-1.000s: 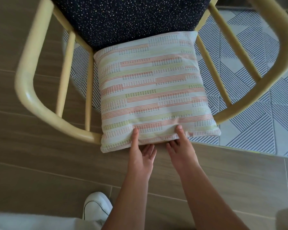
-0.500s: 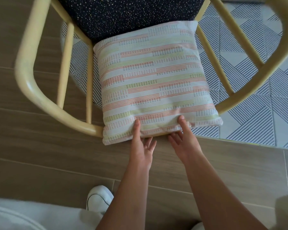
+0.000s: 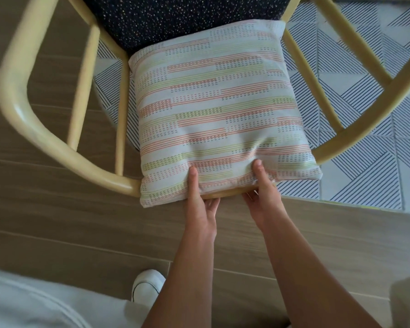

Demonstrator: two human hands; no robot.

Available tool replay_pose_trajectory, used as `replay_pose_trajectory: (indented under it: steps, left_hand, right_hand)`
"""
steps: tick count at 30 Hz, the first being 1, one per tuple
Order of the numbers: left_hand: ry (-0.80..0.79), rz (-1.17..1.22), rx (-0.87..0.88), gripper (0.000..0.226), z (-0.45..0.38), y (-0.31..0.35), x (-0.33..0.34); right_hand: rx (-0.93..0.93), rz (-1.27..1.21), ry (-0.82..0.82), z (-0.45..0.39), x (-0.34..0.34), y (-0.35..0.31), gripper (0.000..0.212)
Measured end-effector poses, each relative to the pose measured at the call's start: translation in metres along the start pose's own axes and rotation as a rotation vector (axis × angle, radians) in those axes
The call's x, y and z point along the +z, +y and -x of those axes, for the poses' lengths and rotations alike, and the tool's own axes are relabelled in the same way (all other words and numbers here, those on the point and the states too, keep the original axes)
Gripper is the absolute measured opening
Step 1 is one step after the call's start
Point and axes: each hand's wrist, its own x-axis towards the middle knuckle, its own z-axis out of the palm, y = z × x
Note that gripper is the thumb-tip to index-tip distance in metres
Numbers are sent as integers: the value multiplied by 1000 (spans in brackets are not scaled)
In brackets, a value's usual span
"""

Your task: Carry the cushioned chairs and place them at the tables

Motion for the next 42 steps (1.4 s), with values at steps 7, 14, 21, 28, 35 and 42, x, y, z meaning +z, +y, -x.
replay_pose_trajectory:
  steps: [7,14,21,28,35,42]
  left_hand:
    - [-32,79,-34,67,3,10,-1]
    - [-48,69,-44,72,44,50,-9]
    - [10,39,-116,75,128,96,7]
    - [56,12,-188,76,218,138,30]
    - [117,36,-249,62,306,203,44]
    - [63,46,-265,49,342,277,68]
  right_hand:
    - [32,-97,-28,7,14,1,79]
    - [29,-56,-47,57,36,-12,73]
    - [56,14,43,139,52,-56,80]
    - [123,100,109,223,65,-108,62]
    - [132,82,66,316,96,-154,67]
    - [91,140,25,365,149,-195,66]
